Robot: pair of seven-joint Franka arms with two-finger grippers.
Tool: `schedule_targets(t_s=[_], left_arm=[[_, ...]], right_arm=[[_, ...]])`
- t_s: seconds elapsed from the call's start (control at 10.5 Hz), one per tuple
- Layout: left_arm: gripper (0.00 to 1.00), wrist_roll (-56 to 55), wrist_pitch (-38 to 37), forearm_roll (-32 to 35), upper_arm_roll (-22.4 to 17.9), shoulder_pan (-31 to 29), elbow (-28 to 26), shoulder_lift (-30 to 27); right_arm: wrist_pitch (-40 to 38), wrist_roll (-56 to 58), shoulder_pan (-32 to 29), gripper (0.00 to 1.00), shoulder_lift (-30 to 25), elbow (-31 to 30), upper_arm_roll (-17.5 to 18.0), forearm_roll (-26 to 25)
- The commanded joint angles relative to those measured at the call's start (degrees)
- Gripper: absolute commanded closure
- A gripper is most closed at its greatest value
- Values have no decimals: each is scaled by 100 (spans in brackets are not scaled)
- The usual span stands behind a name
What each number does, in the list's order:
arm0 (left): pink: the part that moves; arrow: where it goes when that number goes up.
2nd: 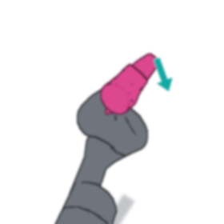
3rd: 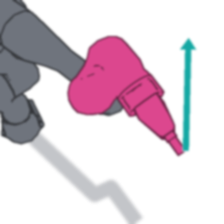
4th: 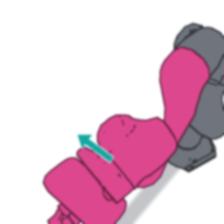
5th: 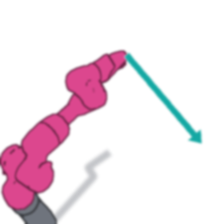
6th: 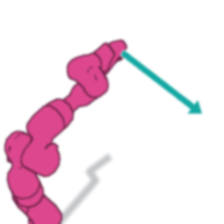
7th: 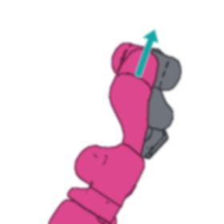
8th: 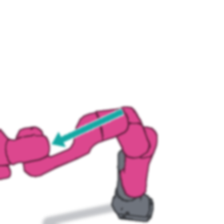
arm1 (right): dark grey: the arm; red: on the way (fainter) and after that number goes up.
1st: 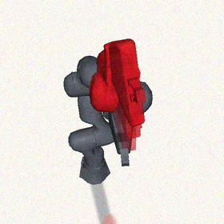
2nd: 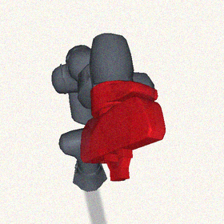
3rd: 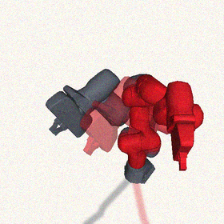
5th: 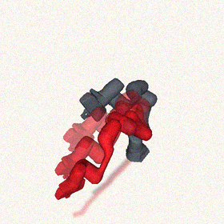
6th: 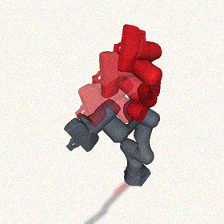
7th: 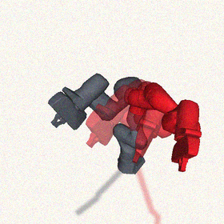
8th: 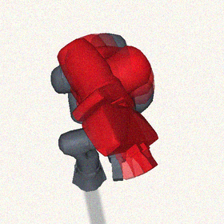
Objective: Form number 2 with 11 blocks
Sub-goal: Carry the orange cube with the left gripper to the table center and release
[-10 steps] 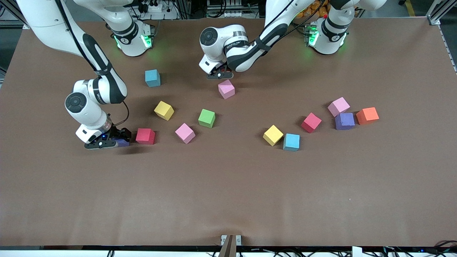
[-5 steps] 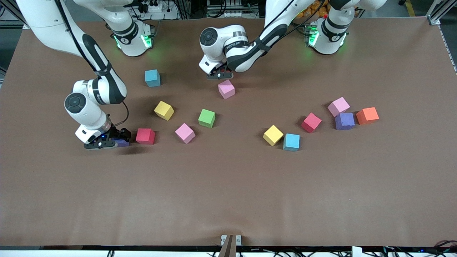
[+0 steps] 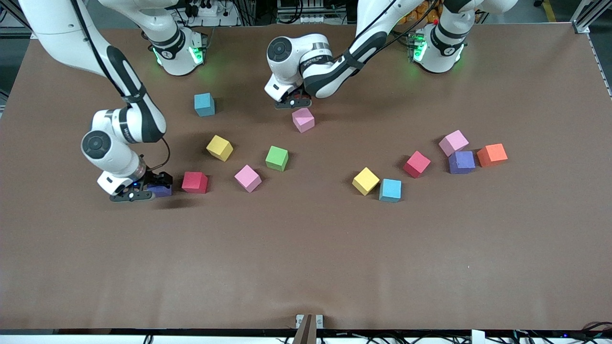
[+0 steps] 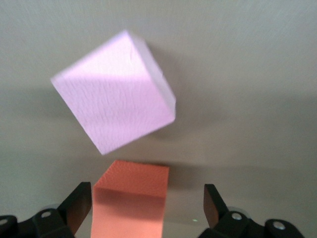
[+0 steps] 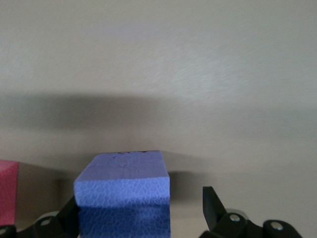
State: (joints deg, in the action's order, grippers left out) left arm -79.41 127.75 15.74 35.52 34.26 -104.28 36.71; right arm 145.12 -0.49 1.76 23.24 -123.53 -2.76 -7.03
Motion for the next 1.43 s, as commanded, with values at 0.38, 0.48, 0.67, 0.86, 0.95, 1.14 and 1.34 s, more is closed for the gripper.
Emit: schedule_targets(t_s=[0.38, 0.48, 0.67, 0.86, 0.95, 1.14, 1.34], left_arm=[[0, -549, 11, -96, -10, -315, -76, -517], [0, -654, 126, -176, -36, -341, -75, -489], [0, -1101, 162, -308, -142, -359, -75, -446], [0, -1331, 468, -352, -255, -412, -75, -262], [0, -1340, 644, -431, -317, -342, -93, -217], [0, -1375, 663, -431, -327, -350, -145, -173], [0, -1507, 663, -431, -353, -359, -154, -50]], right_arm=[[-1874, -30, 70, 0, 129, 1279, 180, 333], [-1882, -30, 70, 0, 129, 1279, 188, 333], [-1882, 162, 87, 0, 120, 1288, 188, 333], [-1751, 426, 104, 0, 181, 1288, 188, 551], [-1725, 427, 96, 0, 155, 1314, 188, 544], [-1410, 515, -35, 0, 199, 1332, 171, 527], [-1058, 568, -149, 0, 365, 1262, 171, 518]])
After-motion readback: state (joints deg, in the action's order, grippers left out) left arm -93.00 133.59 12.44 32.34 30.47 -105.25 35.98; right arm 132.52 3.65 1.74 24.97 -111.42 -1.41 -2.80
